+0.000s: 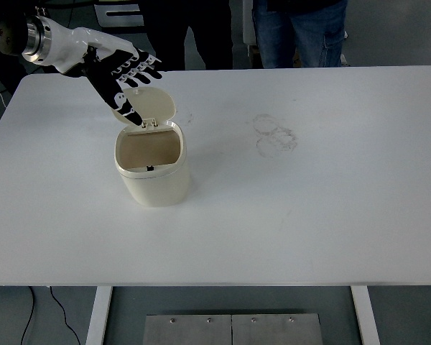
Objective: Close trash bin
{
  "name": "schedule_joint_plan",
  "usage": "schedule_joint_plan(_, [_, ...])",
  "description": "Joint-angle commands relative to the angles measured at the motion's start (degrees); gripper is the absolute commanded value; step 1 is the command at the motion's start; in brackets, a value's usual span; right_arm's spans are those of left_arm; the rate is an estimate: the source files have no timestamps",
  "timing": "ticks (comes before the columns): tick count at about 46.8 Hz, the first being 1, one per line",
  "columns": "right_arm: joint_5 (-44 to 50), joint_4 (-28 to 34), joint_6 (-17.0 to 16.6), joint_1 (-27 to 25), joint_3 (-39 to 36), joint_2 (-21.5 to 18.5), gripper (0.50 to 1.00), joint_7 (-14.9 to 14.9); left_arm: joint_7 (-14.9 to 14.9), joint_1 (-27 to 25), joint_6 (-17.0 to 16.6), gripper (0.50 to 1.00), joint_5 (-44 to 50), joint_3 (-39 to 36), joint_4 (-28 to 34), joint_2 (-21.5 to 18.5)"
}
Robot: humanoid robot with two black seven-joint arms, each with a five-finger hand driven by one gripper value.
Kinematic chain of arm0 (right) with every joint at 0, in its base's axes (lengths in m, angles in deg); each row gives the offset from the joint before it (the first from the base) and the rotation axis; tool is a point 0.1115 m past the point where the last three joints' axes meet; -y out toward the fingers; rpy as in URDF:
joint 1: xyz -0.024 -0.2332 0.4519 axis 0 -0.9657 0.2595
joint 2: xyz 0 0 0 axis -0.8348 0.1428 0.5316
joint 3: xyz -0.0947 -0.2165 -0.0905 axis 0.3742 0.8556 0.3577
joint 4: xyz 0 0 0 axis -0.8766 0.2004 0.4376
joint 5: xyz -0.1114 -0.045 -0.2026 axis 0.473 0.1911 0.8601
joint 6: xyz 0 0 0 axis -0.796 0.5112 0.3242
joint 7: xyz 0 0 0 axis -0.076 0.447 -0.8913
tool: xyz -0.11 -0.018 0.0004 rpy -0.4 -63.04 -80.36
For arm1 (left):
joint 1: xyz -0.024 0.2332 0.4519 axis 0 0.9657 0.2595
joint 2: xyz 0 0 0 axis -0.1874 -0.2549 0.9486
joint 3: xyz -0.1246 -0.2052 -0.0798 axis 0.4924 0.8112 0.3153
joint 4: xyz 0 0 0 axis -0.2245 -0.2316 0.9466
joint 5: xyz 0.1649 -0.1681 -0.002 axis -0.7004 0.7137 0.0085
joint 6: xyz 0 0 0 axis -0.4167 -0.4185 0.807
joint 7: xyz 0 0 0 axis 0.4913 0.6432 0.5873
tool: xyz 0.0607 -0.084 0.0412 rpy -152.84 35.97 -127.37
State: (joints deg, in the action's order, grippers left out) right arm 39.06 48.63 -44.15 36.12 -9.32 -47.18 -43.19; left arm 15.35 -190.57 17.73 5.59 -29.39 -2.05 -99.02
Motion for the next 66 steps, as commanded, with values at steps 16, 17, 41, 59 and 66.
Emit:
schedule_joint_plan(16, [-0.04, 0.0, 0.0, 0.0, 0.0, 0.0, 0.989, -0.08, -3.95, -0.25, 0.08, 1.0, 0.63, -0.7, 2.04, 0.35])
schedule_joint_plan(17, [0.05, 0.0, 0.0, 0.0, 0.0, 0.0, 0.989, -0.08, -3.95, -0.25, 0.08, 1.0, 0.63, -0.7, 2.04, 0.44])
schedule_joint_plan(41, [0.05, 0.0, 0.0, 0.0, 0.0, 0.0, 0.989, -0.08, -6.23, -0.61, -0.27, 1.0, 1.69, -0.7, 6.26, 0.88])
schedule_joint_plan(59, [-0.04, 0.0, 0.0, 0.0, 0.0, 0.0, 0.989, 0.01, -8.52, -1.05, -0.36, 1.0, 1.69, -1.67, 9.16, 0.88])
schedule_joint_plan(66, [-0.04, 0.0, 0.0, 0.0, 0.0, 0.0, 0.991, 0.01, -8.52, -1.05, -0.45, 1.0, 1.69, -2.02, 9.6, 0.88])
